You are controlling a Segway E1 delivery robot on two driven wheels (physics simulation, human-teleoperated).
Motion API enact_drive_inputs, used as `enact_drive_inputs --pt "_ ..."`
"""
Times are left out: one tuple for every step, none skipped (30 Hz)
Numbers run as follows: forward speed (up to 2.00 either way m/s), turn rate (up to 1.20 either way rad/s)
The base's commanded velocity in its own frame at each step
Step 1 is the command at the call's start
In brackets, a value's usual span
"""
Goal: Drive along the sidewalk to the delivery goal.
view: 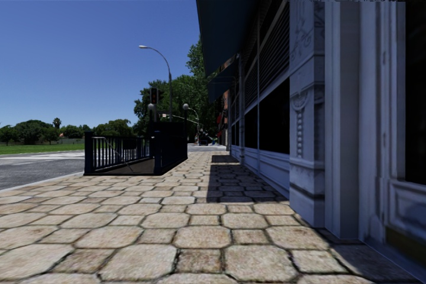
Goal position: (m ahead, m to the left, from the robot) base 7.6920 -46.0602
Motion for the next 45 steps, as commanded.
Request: enact_drive_inputs --pt "2.0 0.0" --pt "2.0 0.0" --pt "2.0 0.0" --pt "2.0 0.0" --pt "2.0 0.0" --pt "2.0 0.0" --pt "2.0 0.0" --pt "2.0 0.0" --pt "2.0 0.0" --pt "2.0 0.0" --pt "2.0 0.0" --pt "2.0 0.0" --pt "2.0 0.0" --pt "2.0 0.0" --pt "2.0 0.0" --pt "2.0 0.0" --pt "2.0 0.0" --pt "2.0 0.0" --pt "2.0 0.0" --pt "2.0 0.0" --pt "2.0 0.0" --pt "2.0 0.0" --pt "2.0 0.0" --pt "2.0 0.0" --pt "2.0 0.0" --pt "2.0 0.0" --pt "2.0 0.0" --pt "2.0 0.0" --pt "2.0 0.0" --pt "2.0 0.0" --pt "2.0 0.0" --pt "2.0 0.0" --pt "2.0 0.0" --pt "2.0 0.0" --pt "2.0 0.0" --pt "2.0 0.0" --pt "2.0 0.0" --pt "2.0 0.0" --pt "2.0 0.0" --pt "2.0 0.0" --pt "2.0 0.0" --pt "2.0 0.0" --pt "2.0 0.0" --pt "2.0 0.0" --pt "1.99 0.0"
